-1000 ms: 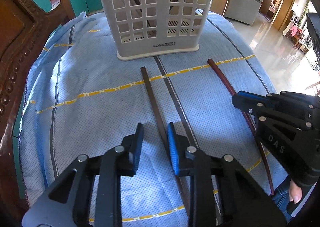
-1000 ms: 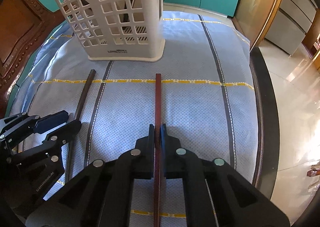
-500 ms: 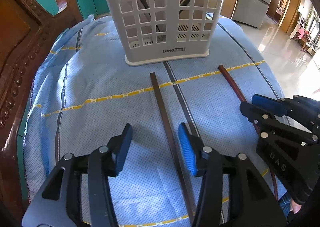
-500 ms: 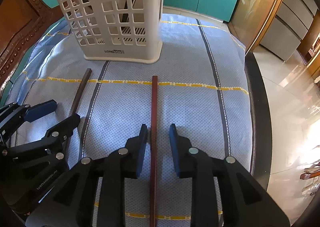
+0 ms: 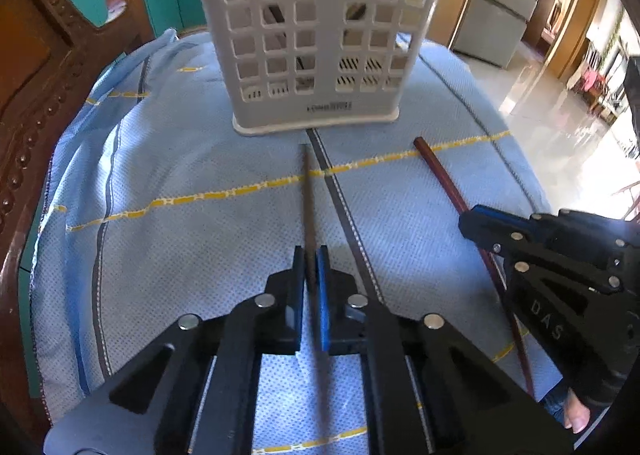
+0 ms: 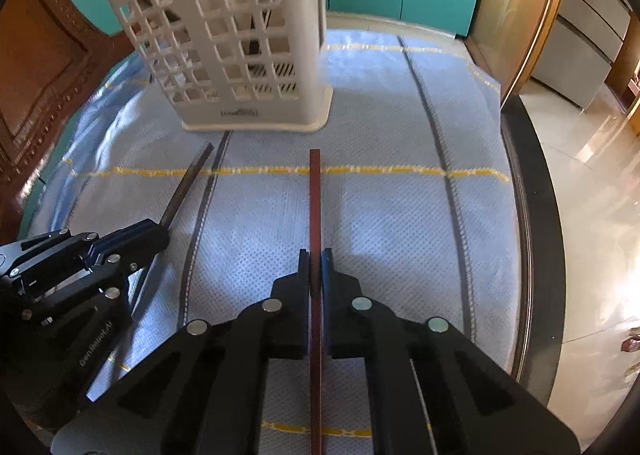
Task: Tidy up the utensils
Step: 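Raise both held chopsticks upright over the white basket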
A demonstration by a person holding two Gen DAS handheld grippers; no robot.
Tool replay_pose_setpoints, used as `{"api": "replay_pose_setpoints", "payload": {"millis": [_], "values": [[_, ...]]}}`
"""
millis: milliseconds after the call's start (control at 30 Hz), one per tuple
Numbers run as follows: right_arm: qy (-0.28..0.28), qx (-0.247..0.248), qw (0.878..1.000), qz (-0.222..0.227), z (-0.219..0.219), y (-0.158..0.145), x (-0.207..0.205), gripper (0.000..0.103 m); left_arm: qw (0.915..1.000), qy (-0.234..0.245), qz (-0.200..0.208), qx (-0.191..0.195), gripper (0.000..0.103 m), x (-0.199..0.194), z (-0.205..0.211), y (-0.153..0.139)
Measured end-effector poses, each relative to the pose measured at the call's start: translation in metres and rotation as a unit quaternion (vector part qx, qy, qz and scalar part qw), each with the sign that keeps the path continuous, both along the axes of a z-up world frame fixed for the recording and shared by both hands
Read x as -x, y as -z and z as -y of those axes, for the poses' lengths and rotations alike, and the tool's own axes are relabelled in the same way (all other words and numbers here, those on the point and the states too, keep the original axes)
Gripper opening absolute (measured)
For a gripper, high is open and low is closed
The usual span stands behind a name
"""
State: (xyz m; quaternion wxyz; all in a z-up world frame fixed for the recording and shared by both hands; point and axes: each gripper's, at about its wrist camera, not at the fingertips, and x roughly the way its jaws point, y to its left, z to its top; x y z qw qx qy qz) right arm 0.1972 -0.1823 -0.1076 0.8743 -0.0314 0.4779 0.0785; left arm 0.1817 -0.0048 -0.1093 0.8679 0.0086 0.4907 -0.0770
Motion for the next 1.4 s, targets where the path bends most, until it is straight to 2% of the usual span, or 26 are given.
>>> {"api": "replay_pose_setpoints", "payload": {"millis": [200, 300, 500, 667, 800, 900, 933, 1000, 1067, 1133, 1200, 1300, 1400], "values": [[-0.016, -0.024, 0.997, 0.068, 0.004, -0.037, 0.022, 0.006, 0.9975, 0.003, 0.069, 0.012, 0.007, 0.021, -0.005, -0.039], [-0.032, -0.054, 0.991, 0.119, 0.012, -0.062, 0.043, 0.006, 0.9948, 0.008, 0.100, 0.015, 0.007, 0.033, -0.007, -0.056], [-0.044, -0.112, 0.976, 0.182, 0.033, -0.103, 0.076, 0.006, 0.9870, 0.011, 0.155, 0.042, 0.007, 0.061, -0.015, -0.097], [-0.040, -0.149, 0.957, 0.245, 0.047, -0.160, 0.091, 0.006, 0.9726, 0.018, 0.221, 0.069, 0.007, 0.080, -0.029, -0.157], [-0.038, -0.184, 0.942, 0.277, 0.052, -0.207, 0.082, 0.006, 0.9559, 0.028, 0.277, 0.092, 0.007, 0.075, -0.041, -0.218], [-0.019, -0.201, 0.921, 0.333, 0.051, -0.240, 0.070, 0.006, 0.9444, 0.019, 0.312, 0.102, 0.007, 0.065, -0.045, -0.250], [-0.014, -0.209, 0.915, 0.345, 0.054, -0.246, 0.067, 0.006, 0.9374, 0.011, 0.332, 0.104, 0.007, 0.062, -0.048, -0.260], [0.008, -0.219, 0.902, 0.373, 0.052, -0.251, 0.057, 0.006, 0.9240, -0.014, 0.366, 0.111, 0.007, 0.053, -0.053, -0.269], [0.027, -0.209, 0.897, 0.388, 0.046, -0.247, 0.045, 0.006, 0.9170, -0.040, 0.384, 0.101, 0.007, 0.043, -0.054, -0.266], [0.038, -0.203, 0.896, 0.393, 0.041, -0.239, 0.031, 0.006, 0.9171, -0.060, 0.384, 0.087, 0.007, 0.030, -0.051, -0.258], [0.046, -0.198, 0.900, 0.385, 0.035, -0.226, 0.013, 0.006, 0.9207, -0.069, 0.375, 0.084, 0.007, 0.014, -0.051, -0.247], [0.048, -0.179, 0.908, 0.376, 0.028, -0.212, -0.002, 0.006, 0.9238, -0.077, 0.363, 0.093, 0.007, 0.000, -0.054, -0.240], [0.050, -0.171, 0.913, 0.367, 0.026, -0.203, -0.012, 0.006, 0.9206, -0.072, 0.366, 0.117, 0.007, -0.002, -0.060, -0.244]]}}
